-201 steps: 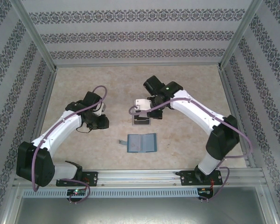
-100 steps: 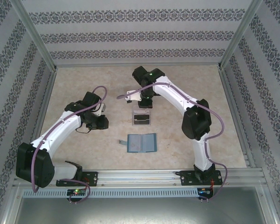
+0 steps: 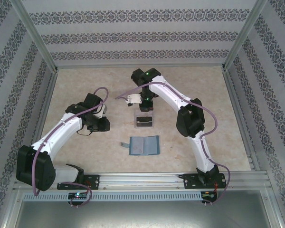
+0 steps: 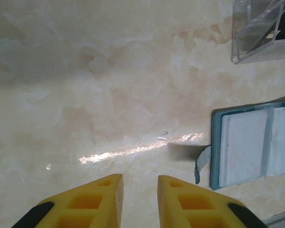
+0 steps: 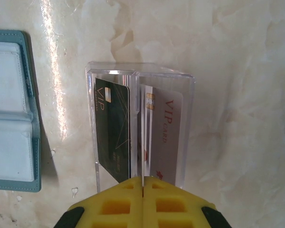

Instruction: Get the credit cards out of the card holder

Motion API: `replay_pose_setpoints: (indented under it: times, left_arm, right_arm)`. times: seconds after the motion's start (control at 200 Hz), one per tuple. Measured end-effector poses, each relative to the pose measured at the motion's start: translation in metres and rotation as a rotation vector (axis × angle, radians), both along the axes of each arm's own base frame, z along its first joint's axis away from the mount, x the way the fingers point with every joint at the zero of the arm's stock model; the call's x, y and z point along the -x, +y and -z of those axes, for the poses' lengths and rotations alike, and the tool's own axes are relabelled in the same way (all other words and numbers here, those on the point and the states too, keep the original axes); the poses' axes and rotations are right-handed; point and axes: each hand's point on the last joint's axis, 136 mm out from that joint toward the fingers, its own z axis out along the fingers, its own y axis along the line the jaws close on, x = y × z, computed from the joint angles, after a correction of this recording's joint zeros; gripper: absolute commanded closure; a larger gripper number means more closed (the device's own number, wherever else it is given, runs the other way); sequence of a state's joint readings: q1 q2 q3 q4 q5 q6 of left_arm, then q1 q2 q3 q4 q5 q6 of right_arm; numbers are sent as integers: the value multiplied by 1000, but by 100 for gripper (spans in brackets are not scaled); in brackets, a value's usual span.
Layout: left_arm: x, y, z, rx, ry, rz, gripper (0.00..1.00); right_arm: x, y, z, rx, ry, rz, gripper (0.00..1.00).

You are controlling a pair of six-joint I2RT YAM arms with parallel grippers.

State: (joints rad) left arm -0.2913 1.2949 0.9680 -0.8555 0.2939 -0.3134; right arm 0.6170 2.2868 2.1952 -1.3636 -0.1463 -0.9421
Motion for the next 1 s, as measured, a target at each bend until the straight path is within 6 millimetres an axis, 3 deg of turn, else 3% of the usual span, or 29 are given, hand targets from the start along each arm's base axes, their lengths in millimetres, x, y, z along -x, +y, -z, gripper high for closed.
replay_pose_setpoints:
  times: [0.31,0.385,0.684,0.999]
  left_arm:
    - [0,1,0,0,1,-5,72]
    - [0,1,1,0,2,-5,71]
    - [3,-5,3,33,26,6,70]
    - [7,-22,7,138,67,-7,70]
  right_arm:
    - [1,-3,12,34,30,5,84]
    - [-4,-2,7,34,10,17,80]
    - [-17,-2,-10,21,-79,76,79]
    - [7,-16,-38,-84,-178,344,79]
